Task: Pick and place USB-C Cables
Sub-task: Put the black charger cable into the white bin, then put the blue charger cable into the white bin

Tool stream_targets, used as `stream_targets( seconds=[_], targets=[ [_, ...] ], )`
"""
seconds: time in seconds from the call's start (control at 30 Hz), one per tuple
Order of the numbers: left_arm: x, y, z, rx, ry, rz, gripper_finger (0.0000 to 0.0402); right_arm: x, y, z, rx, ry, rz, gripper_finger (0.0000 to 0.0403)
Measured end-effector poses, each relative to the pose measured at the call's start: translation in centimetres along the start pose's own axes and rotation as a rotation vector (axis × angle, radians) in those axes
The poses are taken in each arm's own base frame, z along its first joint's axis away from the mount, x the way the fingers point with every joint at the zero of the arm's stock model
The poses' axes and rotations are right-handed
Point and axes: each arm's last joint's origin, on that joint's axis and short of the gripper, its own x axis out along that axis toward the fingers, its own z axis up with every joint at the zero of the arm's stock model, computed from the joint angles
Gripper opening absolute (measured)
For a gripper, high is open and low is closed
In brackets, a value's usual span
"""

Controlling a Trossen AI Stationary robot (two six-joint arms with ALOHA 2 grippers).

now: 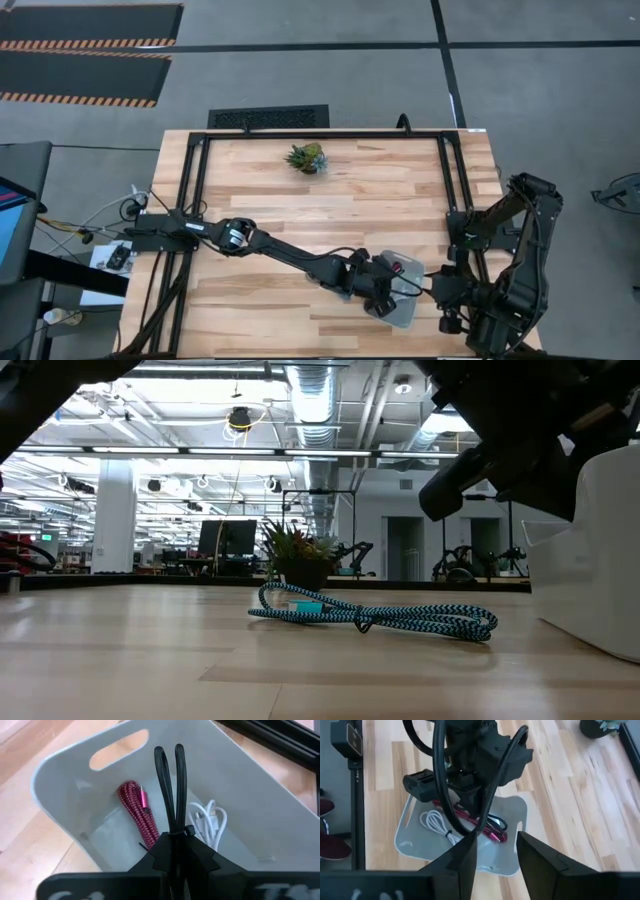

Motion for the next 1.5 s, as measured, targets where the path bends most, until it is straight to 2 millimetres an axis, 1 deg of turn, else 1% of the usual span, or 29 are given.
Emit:
stream_targets(
  seconds=[0.2, 0.3, 0.37, 0.5, 0.67, 0.87, 1.13, 1.3, 1.5],
  targets=[
    [0.7, 0.4, -0.6, -0.025, 0.029, 0.02, 0.0013, 0.0, 0.0, 0.0, 0.007, 0.0, 0.0, 0.0162],
    [1.8, 0.8, -0.9, -0.064, 0.049, 0.002, 0.0013, 0.0, 0.0, 0.0, 0.019, 0.0, 0.002, 0.0161],
    [1.9, 1.0, -1.0, -0.07, 0.07, 0.001, 0.0013, 0.0, 0.0, 0.0, 0.022, -0.001, 0.003, 0.016],
    [1.9, 1.1, -0.9, -0.079, 0.048, 0.018, 0.0014, 0.0, 0.1, 0.0, 0.032, 0.0, 0.006, 0.016],
    [2.1, 1.2, -0.9, -0.099, 0.082, -0.012, 0.0028, -0.1, 0.2, -0.1, 0.027, -0.001, 0.01, 0.0159],
    [2.1, 1.2, -1.0, -0.104, 0.097, -0.019, 0.0065, -0.1, 0.2, -0.1, 0.036, -0.001, 0.011, 0.0159],
    [2.2, 1.2, -1.1, -0.105, 0.115, -0.04, 0.0136, -0.1, 0.3, -0.1, 0.046, -0.005, 0.022, 0.0162],
    [2.2, 1.0, -0.9, -0.099, 0.119, -0.091, 0.0177, -0.1, 0.3, -0.1, 0.046, -0.005, 0.022, 0.0161],
    [1.8, 0.6, -0.2, -0.094, 0.107, -0.105, 0.0205, -0.1, 0.3, -0.1, 0.053, -0.005, 0.024, 0.0162]
  ],
)
